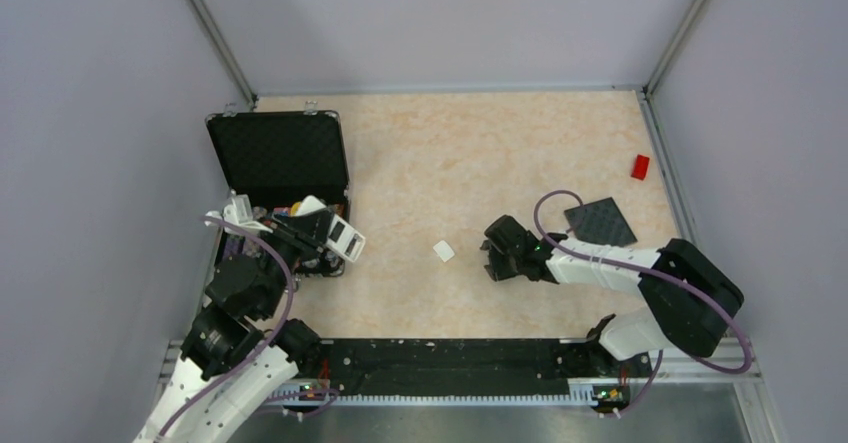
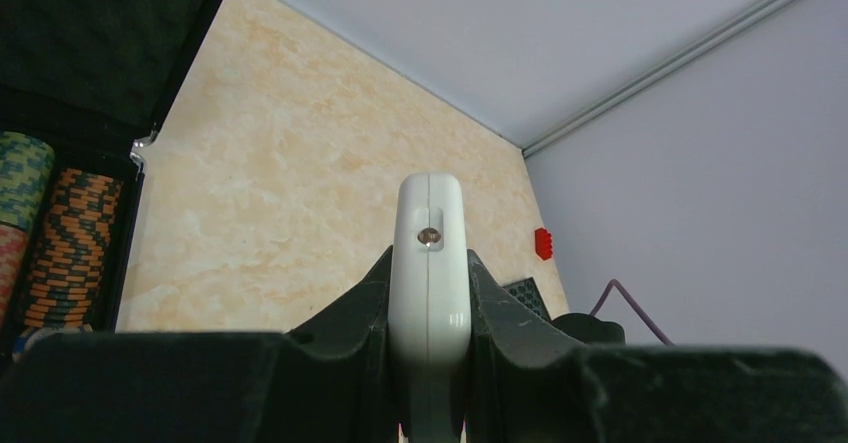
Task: Load the batteries into the remote control
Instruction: Pick up the battery from the center of the board.
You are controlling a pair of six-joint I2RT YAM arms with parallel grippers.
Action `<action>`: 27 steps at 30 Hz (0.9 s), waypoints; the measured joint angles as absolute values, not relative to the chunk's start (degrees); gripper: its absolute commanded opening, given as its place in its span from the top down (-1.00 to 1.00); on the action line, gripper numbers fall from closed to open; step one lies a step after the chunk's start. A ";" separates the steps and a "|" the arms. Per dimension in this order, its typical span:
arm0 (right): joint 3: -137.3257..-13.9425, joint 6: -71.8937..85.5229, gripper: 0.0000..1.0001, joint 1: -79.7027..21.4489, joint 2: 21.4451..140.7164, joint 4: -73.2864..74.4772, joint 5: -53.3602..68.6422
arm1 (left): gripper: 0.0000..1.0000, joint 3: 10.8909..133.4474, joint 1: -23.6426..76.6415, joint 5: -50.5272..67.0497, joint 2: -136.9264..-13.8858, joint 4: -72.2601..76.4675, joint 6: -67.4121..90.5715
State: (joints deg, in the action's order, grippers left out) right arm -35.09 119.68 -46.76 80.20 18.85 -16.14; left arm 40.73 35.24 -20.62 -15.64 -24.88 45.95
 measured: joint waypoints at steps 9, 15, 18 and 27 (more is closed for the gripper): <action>-33.74 119.77 0.25 -44.47 78.70 19.46 -16.16 | 1.00 39.62 35.24 -19.31 -15.97 -24.86 47.27; -33.74 119.79 0.23 -42.81 76.64 24.88 -16.64 | 1.00 39.62 35.24 -19.31 -16.60 -24.84 47.24; -33.76 119.79 0.22 -42.09 76.44 25.67 -16.45 | 1.00 39.62 35.24 -19.29 -16.95 -24.82 47.24; -39.92 119.79 0.24 -39.29 82.43 28.45 -16.29 | 1.00 39.62 35.24 -19.29 -17.41 -24.62 47.22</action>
State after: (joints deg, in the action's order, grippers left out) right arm -39.92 119.79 -39.29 82.43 28.45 -16.29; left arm 39.62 35.24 -19.29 -17.41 -24.62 47.22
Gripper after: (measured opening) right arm 0.388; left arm 0.267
